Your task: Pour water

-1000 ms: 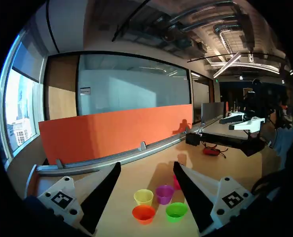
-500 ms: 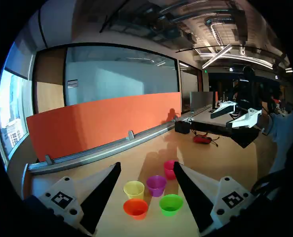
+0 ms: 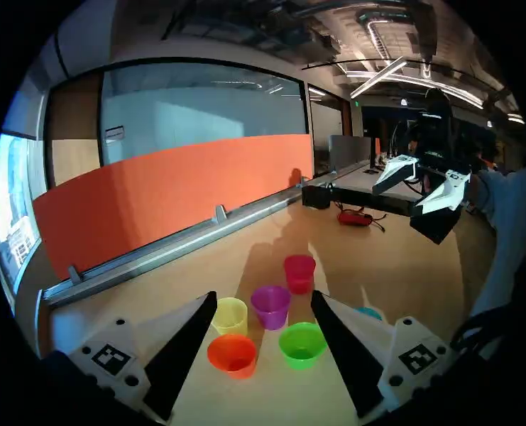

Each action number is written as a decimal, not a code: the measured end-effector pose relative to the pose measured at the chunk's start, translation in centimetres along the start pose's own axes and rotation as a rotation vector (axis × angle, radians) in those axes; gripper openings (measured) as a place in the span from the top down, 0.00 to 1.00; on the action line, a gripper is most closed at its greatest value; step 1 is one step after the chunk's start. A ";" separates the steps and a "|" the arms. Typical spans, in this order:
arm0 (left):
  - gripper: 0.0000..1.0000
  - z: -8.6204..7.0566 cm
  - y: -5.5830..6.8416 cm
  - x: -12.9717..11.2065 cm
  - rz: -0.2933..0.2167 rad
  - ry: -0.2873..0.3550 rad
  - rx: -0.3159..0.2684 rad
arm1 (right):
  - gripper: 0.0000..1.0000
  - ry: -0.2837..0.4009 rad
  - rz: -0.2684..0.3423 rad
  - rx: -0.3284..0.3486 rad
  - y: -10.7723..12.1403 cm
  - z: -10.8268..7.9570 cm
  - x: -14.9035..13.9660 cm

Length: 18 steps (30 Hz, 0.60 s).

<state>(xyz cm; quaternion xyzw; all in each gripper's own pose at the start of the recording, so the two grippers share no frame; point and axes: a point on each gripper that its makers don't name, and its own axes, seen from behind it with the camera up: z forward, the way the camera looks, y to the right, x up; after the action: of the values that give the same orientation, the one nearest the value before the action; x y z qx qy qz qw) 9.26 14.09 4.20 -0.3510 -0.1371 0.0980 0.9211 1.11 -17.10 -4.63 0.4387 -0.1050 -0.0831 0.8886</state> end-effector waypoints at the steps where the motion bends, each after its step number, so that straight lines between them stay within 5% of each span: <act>1: 0.01 0.2 0.2 -0.3 0.001 -0.006 -0.005 | 0.01 -0.007 -0.002 0.003 -0.1 0.1 -0.4; 18: 0.01 3.0 3.6 -6.4 0.005 -0.116 -0.095 | 0.00 -0.122 -0.044 0.072 -1.9 1.8 -7.0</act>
<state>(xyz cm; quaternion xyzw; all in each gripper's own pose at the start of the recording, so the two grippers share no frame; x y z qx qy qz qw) 1.97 16.83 2.77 -0.3885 -0.1937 0.1140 0.8936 -6.19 -17.89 -5.88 0.4667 -0.1520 -0.1253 0.8622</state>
